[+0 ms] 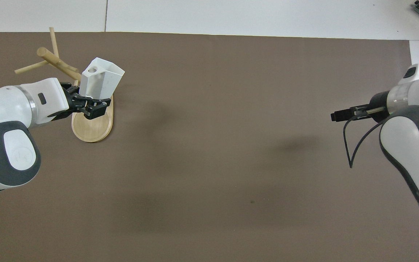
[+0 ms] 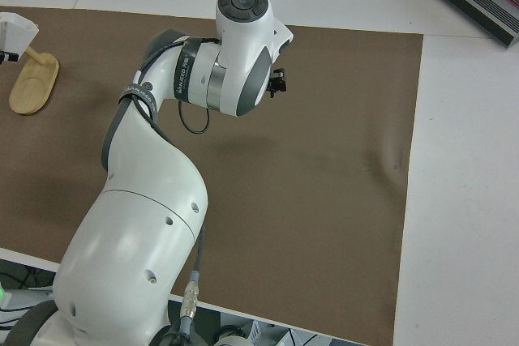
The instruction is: Hang cup on rack
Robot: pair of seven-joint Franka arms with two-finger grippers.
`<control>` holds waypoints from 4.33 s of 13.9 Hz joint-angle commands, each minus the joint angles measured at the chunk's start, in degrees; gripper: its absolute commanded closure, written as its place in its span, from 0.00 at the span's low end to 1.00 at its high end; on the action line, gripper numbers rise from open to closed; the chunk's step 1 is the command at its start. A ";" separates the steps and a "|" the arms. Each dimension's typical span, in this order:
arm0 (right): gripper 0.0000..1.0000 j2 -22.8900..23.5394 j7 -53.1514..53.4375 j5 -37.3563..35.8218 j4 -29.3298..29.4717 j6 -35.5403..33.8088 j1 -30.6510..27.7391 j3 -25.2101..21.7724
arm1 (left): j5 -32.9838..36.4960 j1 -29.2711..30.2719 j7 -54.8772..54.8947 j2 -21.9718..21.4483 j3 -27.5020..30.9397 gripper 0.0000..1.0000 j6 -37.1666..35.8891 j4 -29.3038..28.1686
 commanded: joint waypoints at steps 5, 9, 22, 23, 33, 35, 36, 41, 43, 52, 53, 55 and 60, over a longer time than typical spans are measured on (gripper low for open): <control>0.00 -3.98 4.59 -12.14 0.07 -4.79 -0.03 -3.23 | 0.70 0.30 -12.63 3.28 -0.05 1.00 1.15 3.41; 0.00 -4.16 13.32 -13.39 6.31 -14.55 -0.03 -3.05 | 0.70 1.09 -15.45 3.55 0.03 1.00 1.15 3.50; 0.00 -6.00 12.88 -14.45 16.52 -25.73 -0.03 -3.75 | 0.61 2.76 -20.11 3.02 0.03 1.00 0.36 1.83; 0.00 -6.70 13.06 -14.36 16.00 -25.81 0.05 -3.75 | 0.61 2.93 -20.46 3.02 0.03 1.00 0.01 1.83; 0.00 -9.34 13.67 -13.75 12.56 -25.20 0.76 -3.67 | 0.08 4.51 -23.98 3.37 -0.05 1.00 -0.60 1.92; 0.00 -9.34 13.41 -13.75 12.56 -25.37 0.76 -3.75 | -0.18 4.60 -23.98 3.37 -0.05 1.00 -0.61 1.83; 0.00 -9.34 13.32 -13.75 12.56 -25.37 0.76 -3.67 | -0.27 4.60 -23.98 3.29 -0.05 1.00 -0.61 1.83; 0.00 -9.25 13.50 -13.66 12.48 -25.37 1.02 -3.93 | -0.18 4.43 -25.12 3.29 0.03 1.00 -0.43 1.48; 0.00 -9.25 13.59 -13.66 12.56 -25.37 2.42 -4.71 | -0.18 4.43 -25.21 3.29 -0.05 0.95 -0.52 1.31; 0.00 -9.34 13.32 -12.52 12.48 -25.46 3.66 -6.65 | -0.27 3.64 -30.31 2.76 -0.14 0.69 -0.61 0.16; 0.00 -9.34 13.32 -11.65 12.48 -25.72 3.66 -6.65 | -0.27 3.64 -30.31 2.76 -0.14 0.58 -0.61 0.16; 0.00 -9.34 13.32 -11.20 12.48 -25.73 3.66 -6.74 | -0.18 3.64 -30.22 2.76 -0.14 0.30 -0.61 0.16; 0.00 -9.34 13.50 -11.20 12.56 -25.64 3.66 -6.74 | -0.18 3.64 -30.13 2.93 -0.14 0.00 -0.17 0.51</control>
